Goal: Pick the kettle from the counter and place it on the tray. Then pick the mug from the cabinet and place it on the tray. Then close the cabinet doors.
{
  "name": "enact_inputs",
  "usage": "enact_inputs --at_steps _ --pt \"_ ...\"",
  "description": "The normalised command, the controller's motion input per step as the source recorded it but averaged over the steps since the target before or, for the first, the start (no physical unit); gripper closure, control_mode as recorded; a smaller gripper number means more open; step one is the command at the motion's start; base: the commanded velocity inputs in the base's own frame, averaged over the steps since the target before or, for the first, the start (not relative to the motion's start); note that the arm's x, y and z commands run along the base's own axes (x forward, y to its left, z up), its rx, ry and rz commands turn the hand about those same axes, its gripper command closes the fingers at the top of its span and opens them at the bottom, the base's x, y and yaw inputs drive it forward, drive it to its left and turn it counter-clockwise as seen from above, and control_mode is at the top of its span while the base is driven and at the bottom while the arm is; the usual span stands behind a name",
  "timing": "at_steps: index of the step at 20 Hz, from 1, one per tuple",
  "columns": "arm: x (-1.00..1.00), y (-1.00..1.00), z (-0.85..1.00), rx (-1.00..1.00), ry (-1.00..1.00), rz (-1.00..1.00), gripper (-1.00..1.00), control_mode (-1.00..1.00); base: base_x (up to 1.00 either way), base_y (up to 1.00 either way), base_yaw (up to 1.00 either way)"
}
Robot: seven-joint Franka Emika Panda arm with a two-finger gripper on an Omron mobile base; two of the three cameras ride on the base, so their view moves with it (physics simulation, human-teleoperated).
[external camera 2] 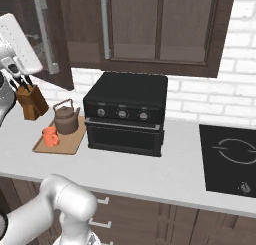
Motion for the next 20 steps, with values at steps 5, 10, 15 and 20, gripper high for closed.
enact_inputs --at_steps 5,10,15,20 --pt "1.00 -0.48 0.00 0.14 -0.11 0.20 1.00 -1.00 0.00 0.00 0.00" --pt "0.97 -0.48 0.00 0.12 -0.10 0.23 1.00 -1.00 0.00 0.00 0.00" --pt "0.80 -0.44 -0.05 0.10 -0.12 0.24 1.00 -1.00 0.00 0.00 0.00" --pt "0.73 -0.25 -0.21 0.07 -0.06 0.22 1.00 -1.00 0.00 0.00 0.00"
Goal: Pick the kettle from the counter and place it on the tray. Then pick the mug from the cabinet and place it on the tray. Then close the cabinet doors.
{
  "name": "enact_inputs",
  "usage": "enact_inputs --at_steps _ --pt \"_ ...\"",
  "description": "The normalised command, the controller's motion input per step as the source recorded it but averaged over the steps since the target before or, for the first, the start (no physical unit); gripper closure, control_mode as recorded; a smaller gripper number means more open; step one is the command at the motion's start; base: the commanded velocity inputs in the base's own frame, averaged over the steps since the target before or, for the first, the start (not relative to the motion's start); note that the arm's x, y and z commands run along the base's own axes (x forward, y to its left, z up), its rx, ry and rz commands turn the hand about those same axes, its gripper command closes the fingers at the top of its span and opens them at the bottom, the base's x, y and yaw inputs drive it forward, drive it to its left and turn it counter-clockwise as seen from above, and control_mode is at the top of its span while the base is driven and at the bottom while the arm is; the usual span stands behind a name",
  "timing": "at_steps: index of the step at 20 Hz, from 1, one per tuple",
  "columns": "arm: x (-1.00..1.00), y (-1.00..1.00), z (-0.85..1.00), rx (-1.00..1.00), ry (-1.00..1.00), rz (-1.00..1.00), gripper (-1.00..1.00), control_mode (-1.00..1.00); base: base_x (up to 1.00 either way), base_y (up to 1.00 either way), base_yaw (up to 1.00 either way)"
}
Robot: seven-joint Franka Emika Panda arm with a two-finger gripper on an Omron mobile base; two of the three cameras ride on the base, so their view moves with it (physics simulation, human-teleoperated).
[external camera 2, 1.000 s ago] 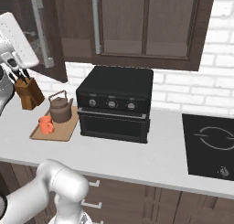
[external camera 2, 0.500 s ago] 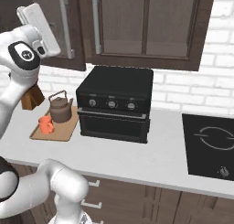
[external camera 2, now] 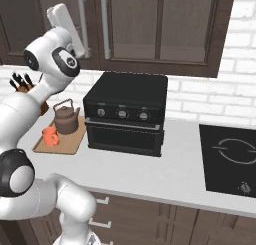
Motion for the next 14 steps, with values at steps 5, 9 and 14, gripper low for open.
enact_inputs --at_steps 5,9,14 --pt "0.61 -0.15 -0.22 0.07 0.00 0.17 1.00 -1.00 0.00 0.00 0.00" --pt "0.49 -0.08 -0.09 0.07 0.05 0.11 1.00 -1.00 0.00 0.00 0.00" --pt "0.34 -0.06 0.00 0.07 0.28 0.06 1.00 -1.00 0.00 0.00 0.00"
